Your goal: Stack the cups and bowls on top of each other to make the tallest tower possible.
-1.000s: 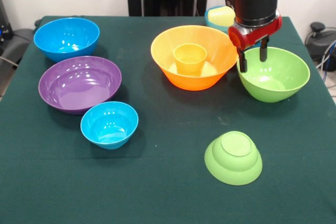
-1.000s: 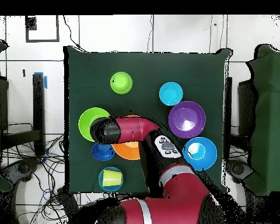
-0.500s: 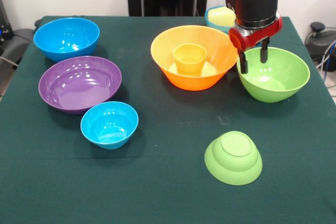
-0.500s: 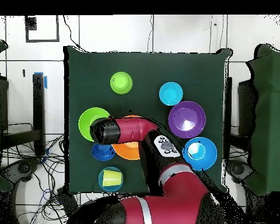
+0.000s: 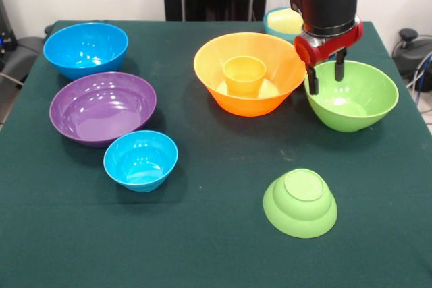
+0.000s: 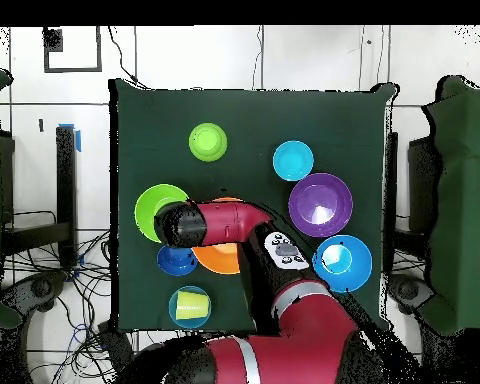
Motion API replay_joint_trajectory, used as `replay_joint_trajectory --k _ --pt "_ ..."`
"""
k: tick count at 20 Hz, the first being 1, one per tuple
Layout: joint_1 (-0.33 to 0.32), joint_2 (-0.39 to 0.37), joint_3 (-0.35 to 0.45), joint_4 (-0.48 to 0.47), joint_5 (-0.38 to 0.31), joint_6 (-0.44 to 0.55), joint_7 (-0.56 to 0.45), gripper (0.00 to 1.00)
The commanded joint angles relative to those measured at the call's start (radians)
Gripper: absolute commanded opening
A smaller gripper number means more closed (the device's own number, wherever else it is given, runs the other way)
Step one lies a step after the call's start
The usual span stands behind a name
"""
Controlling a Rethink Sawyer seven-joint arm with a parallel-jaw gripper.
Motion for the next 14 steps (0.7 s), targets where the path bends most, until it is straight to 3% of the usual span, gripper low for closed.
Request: replay_joint_trajectory --k 1,14 --pt "0.023 0.037 0.009 -0.050 -0.010 0.032 0.121 1.00" --pt "-0.011 0.073 0.011 -0.113 -0.039 0.081 0.046 1.00"
